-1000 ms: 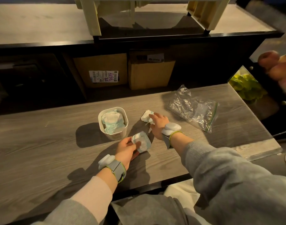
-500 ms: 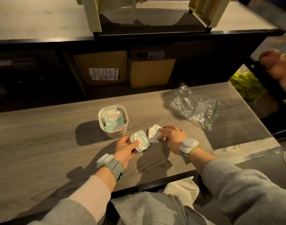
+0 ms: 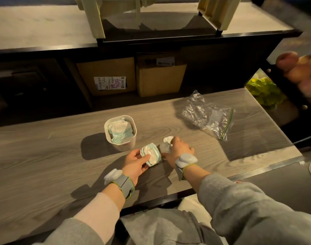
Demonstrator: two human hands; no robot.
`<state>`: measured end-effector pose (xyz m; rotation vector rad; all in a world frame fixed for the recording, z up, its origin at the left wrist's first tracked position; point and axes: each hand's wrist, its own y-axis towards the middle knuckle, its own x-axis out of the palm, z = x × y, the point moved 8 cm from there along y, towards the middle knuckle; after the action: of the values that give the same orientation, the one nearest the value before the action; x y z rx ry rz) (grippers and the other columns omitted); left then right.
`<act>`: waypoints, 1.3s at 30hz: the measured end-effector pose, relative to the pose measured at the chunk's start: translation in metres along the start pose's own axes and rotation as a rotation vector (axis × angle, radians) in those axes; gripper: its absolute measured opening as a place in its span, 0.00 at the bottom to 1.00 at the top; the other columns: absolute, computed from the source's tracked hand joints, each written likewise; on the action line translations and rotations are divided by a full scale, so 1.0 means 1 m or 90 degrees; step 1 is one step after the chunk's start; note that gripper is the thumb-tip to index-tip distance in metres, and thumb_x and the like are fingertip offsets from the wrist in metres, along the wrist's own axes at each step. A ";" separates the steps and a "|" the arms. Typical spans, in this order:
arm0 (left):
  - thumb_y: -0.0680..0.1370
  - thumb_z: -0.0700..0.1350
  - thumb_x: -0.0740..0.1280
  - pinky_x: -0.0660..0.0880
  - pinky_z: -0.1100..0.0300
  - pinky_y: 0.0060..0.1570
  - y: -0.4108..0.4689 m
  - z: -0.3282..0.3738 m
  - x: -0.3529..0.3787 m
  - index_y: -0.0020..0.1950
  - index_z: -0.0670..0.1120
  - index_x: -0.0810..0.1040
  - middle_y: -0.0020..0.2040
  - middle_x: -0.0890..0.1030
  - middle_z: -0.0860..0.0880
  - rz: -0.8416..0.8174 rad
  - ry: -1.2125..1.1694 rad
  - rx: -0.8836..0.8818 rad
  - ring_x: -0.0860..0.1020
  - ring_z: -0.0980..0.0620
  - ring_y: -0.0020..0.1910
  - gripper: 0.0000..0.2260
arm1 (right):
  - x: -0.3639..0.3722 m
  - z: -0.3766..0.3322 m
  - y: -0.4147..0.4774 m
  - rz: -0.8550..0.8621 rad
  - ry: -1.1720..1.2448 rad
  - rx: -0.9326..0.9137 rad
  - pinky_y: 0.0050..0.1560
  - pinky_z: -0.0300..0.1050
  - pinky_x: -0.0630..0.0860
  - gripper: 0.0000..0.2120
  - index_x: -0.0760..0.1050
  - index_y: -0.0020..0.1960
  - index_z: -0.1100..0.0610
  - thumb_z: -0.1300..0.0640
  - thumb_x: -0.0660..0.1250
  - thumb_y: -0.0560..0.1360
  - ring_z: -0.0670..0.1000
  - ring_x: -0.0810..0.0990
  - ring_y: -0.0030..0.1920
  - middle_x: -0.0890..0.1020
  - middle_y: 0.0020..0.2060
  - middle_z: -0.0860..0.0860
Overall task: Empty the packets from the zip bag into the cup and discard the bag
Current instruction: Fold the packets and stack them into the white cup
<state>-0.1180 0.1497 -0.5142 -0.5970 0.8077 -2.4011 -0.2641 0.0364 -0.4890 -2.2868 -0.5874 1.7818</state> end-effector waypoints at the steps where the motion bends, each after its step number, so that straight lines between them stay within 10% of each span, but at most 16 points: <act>1: 0.76 0.34 0.67 0.77 0.57 0.45 0.000 0.000 -0.001 0.60 0.42 0.75 0.49 0.80 0.45 0.002 0.003 0.001 0.79 0.51 0.47 0.13 | 0.002 -0.002 0.003 -0.020 0.031 0.009 0.58 0.53 0.68 0.21 0.68 0.55 0.51 0.45 0.70 0.67 0.58 0.77 0.58 0.80 0.54 0.51; 10: 0.76 0.34 0.68 0.76 0.56 0.47 -0.001 0.001 -0.004 0.59 0.42 0.75 0.56 0.79 0.43 0.011 -0.013 -0.003 0.77 0.48 0.53 0.13 | -0.014 0.020 0.027 -0.001 0.410 0.102 0.42 0.44 0.74 0.15 0.78 0.49 0.52 0.48 0.76 0.66 0.53 0.80 0.42 0.82 0.44 0.52; 25: 0.76 0.33 0.67 0.76 0.54 0.50 -0.006 0.005 -0.002 0.62 0.41 0.74 0.56 0.79 0.42 0.002 0.009 0.017 0.78 0.46 0.54 0.15 | -0.005 0.027 0.026 -0.046 0.262 0.111 0.43 0.48 0.77 0.18 0.72 0.46 0.51 0.50 0.77 0.63 0.55 0.78 0.42 0.76 0.38 0.48; 32: 0.76 0.33 0.67 0.77 0.56 0.47 -0.007 0.009 -0.002 0.50 0.46 0.77 0.48 0.81 0.46 -0.009 0.009 0.040 0.79 0.50 0.46 0.09 | -0.004 -0.003 -0.017 -0.267 0.885 0.063 0.44 0.45 0.83 0.10 0.77 0.51 0.63 0.69 0.72 0.71 0.53 0.82 0.42 0.82 0.43 0.56; 39: 0.76 0.34 0.68 0.79 0.64 0.39 -0.010 0.014 0.007 0.50 0.49 0.78 0.46 0.82 0.49 -0.029 0.017 0.059 0.81 0.53 0.44 0.10 | -0.024 -0.005 -0.024 -0.257 0.865 0.018 0.46 0.43 0.80 0.11 0.75 0.60 0.65 0.65 0.63 0.78 0.51 0.80 0.45 0.81 0.45 0.55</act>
<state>-0.1196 0.1467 -0.4959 -0.5527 0.6962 -2.4784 -0.2693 0.0492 -0.4575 -2.4274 -0.5995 -0.1033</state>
